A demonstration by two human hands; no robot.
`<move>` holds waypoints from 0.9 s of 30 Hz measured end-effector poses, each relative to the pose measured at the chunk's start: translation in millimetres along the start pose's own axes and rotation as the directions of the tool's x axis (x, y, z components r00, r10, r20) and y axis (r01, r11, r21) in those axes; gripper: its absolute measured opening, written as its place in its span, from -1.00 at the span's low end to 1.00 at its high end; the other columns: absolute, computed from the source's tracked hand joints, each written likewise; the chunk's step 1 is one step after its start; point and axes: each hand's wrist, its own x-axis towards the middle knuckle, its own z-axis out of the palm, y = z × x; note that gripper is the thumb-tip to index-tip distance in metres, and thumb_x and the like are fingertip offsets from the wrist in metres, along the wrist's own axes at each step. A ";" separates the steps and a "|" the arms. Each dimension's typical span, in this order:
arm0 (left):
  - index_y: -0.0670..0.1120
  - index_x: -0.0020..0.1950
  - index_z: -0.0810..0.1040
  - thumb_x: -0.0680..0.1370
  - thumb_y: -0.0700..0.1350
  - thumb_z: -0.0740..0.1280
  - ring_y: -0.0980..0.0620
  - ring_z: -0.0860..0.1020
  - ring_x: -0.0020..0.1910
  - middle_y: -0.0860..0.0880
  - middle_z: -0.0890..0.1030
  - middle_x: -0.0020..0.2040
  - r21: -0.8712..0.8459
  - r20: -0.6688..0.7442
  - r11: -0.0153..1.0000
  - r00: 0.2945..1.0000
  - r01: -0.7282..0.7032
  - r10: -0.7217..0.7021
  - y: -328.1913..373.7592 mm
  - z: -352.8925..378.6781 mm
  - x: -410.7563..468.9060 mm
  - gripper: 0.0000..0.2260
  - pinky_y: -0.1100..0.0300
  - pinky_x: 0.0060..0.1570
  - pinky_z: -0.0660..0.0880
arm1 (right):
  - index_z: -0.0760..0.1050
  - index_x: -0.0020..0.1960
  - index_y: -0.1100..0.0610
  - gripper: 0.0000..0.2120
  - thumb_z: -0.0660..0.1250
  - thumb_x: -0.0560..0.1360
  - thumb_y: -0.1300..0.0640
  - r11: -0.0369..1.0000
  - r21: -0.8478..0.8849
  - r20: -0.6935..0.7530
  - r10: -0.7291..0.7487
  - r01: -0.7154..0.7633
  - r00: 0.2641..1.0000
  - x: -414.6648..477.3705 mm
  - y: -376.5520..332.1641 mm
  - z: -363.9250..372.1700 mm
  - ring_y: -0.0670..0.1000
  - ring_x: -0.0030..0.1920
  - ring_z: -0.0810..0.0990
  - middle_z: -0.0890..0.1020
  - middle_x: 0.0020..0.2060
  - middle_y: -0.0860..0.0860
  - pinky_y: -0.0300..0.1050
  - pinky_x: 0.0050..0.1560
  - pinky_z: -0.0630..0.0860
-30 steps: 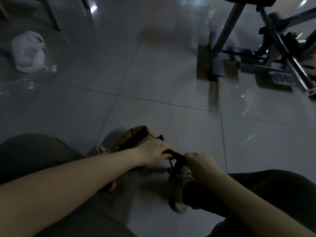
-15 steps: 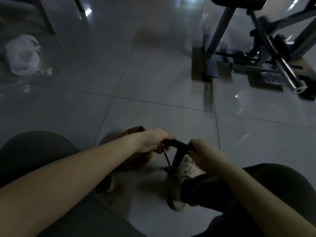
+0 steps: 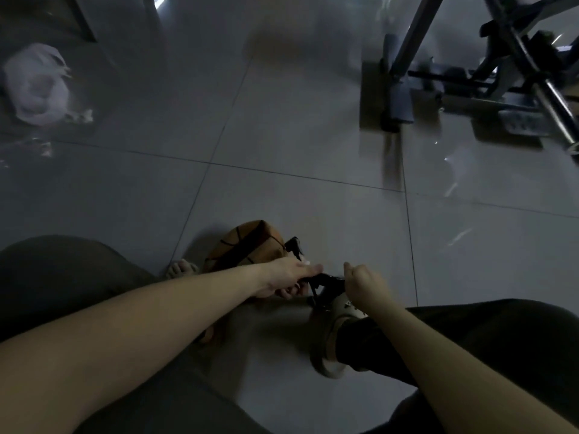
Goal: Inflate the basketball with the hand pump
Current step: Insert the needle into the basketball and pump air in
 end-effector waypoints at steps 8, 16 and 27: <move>-0.13 -0.03 0.53 0.63 0.20 0.26 0.12 0.25 -0.50 0.03 0.41 -0.40 0.068 -0.085 0.993 0.993 0.091 -0.086 20.4 1.5 12.9 -0.62 0.27 -0.52 0.11 | 0.51 0.11 0.43 -0.40 0.06 0.69 -0.13 0.640 0.690 0.360 0.101 -0.338 0.927 -1.1 18.2 -30.5 0.09 -0.43 0.56 0.63 -0.30 0.20 -0.12 -0.37 0.50; -0.16 0.00 0.44 0.63 0.15 0.26 0.13 0.15 -0.50 0.04 0.24 -0.40 -0.040 0.123 0.996 0.989 -0.077 0.082 94.4 -17.1 -31.6 -0.64 0.31 -0.55 0.07 | 0.55 0.18 0.28 -0.65 0.29 0.60 0.00 0.553 0.792 0.493 -0.328 -0.259 0.806 -35.8 39.8 -123.5 -0.03 -0.32 0.48 0.57 -0.24 0.08 -0.21 -0.32 0.43; -0.11 -0.06 0.49 0.58 0.28 0.28 0.14 0.17 -0.46 0.04 0.32 -0.39 -0.107 -0.004 0.994 0.999 0.035 -0.036 27.3 -17.8 -3.7 -0.56 0.31 -0.52 0.06 | 0.58 0.14 0.24 -0.54 0.34 0.55 -0.17 0.692 0.658 0.584 -0.222 -0.295 0.781 27.3 32.3 -48.2 -0.06 -0.39 0.39 0.48 -0.29 0.03 -0.18 -0.37 0.36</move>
